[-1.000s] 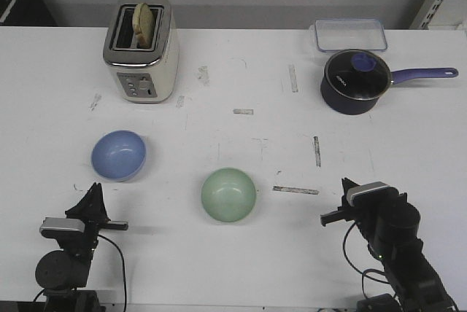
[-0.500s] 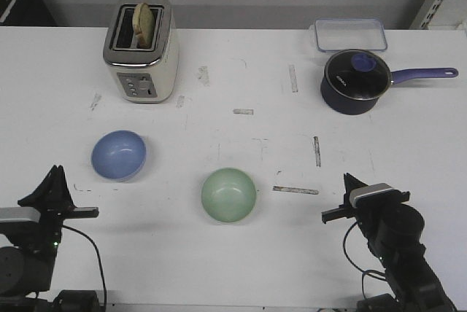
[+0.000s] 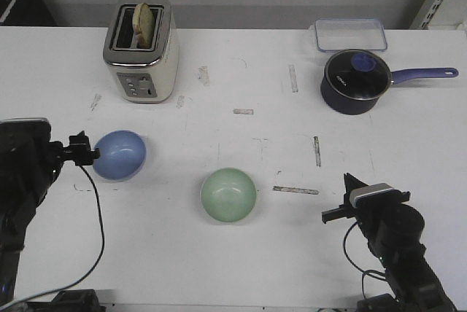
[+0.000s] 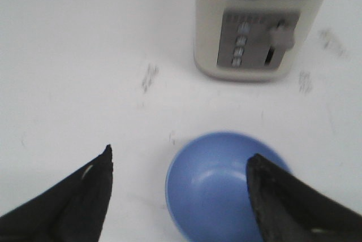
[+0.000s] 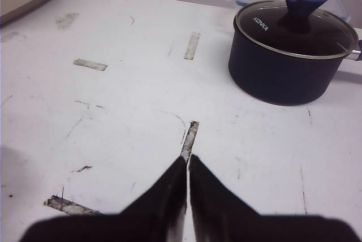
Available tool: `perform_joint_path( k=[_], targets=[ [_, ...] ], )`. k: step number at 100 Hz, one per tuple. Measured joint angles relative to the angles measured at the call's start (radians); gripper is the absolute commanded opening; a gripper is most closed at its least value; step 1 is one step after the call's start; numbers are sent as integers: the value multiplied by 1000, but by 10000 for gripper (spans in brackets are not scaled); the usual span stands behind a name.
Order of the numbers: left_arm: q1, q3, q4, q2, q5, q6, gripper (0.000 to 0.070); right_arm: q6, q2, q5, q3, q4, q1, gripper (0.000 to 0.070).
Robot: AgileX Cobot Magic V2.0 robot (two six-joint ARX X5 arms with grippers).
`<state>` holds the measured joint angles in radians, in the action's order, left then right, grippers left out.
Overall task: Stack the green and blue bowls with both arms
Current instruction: 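Move the left gripper forward to the light blue bowl, then grip the rim of the light blue bowl with the left gripper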
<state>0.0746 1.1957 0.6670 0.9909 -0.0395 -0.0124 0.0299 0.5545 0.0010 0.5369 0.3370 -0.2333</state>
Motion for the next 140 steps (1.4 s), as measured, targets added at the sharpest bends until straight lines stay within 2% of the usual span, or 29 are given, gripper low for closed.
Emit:
perform_joint_path(
  k=[11,24,64,69,79,85,124,140],
  targets=[
    [54,-2,79,127,80,3,466,11,0,0,0,0,0,0],
    [110,-2,113,262,161,3,464,19,0,0,0,0,0,0],
    [119,-2,86,568,170,26,427,19,0,0,0,0,0,0],
    [119,-2,85,586,170,26,364,19,0,0,0,0,0,0],
    [119,-2,72,594,170,26,113,19,0,0,0,0,0,0],
    [119,-2,53,594,170,26,2,19,0,0,0,0,0,0],
    [119,-2,37,594,173,30,0,19,0,0,0,0,0,0],
    [119,54,82,584,177,29,0,19,0,0,0,0,0,0]
  ],
)
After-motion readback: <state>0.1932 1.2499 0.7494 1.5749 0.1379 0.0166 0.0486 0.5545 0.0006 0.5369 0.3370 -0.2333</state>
